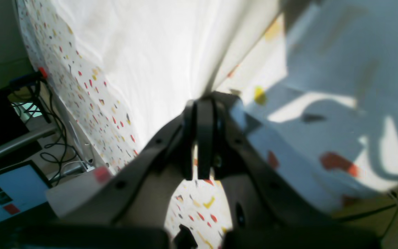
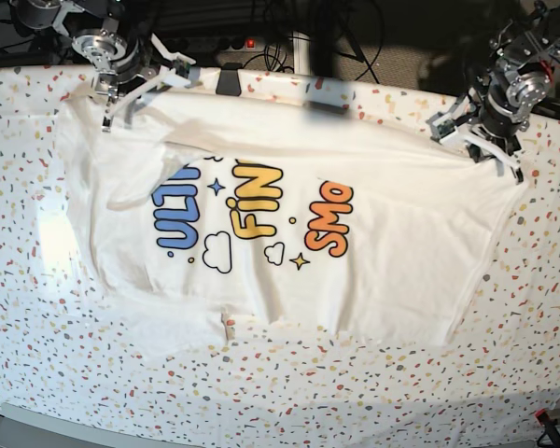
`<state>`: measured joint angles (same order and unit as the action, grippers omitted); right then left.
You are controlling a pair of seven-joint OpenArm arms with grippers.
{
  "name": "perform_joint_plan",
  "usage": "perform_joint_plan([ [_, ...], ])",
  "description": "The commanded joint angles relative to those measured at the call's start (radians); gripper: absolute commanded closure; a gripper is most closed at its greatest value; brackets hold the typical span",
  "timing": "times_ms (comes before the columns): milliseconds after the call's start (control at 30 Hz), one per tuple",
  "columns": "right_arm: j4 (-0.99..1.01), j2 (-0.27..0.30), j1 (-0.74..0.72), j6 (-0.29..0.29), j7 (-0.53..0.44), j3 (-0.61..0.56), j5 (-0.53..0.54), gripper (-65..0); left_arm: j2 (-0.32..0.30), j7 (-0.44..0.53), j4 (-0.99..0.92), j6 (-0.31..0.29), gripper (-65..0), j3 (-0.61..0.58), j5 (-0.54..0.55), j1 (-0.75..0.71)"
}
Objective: Fold the T-shirt properly
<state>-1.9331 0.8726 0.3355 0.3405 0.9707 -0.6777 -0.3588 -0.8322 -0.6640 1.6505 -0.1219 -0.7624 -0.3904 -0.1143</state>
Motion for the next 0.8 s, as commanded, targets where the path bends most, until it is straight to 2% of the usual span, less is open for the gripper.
perform_joint_plan([
  [0,-0.01,0.022,0.013,-0.005,0.048,0.028,-0.002,0.0,-0.022,-0.055,0.009,-0.026,0.0,0.0,0.031,-0.018],
  [167,-0.01,0.023,0.063,-0.005,0.039,0.137,0.016,0.0,-0.022,-0.07,0.068,-0.026,0.0,0.0,0.032,-0.05],
  [333,-0.01,0.038,0.07,-0.005,0.036,0.232,0.108,0.0,-0.022,-0.111,0.131,-0.023,0.0,0.0,0.032,-0.055],
  [500,-0.01,0.092,0.085,-0.005,0.028,0.251,0.135,0.0,-0.022,-0.143,0.152,-0.023,0.0,0.0,0.032,-0.054],
  [767,-0.027,0.098,0.114,-0.005,-0.01,0.251,0.135,0.0,-0.022,-0.143,0.152,-0.023,0.0,0.0,0.019,-0.054],
])
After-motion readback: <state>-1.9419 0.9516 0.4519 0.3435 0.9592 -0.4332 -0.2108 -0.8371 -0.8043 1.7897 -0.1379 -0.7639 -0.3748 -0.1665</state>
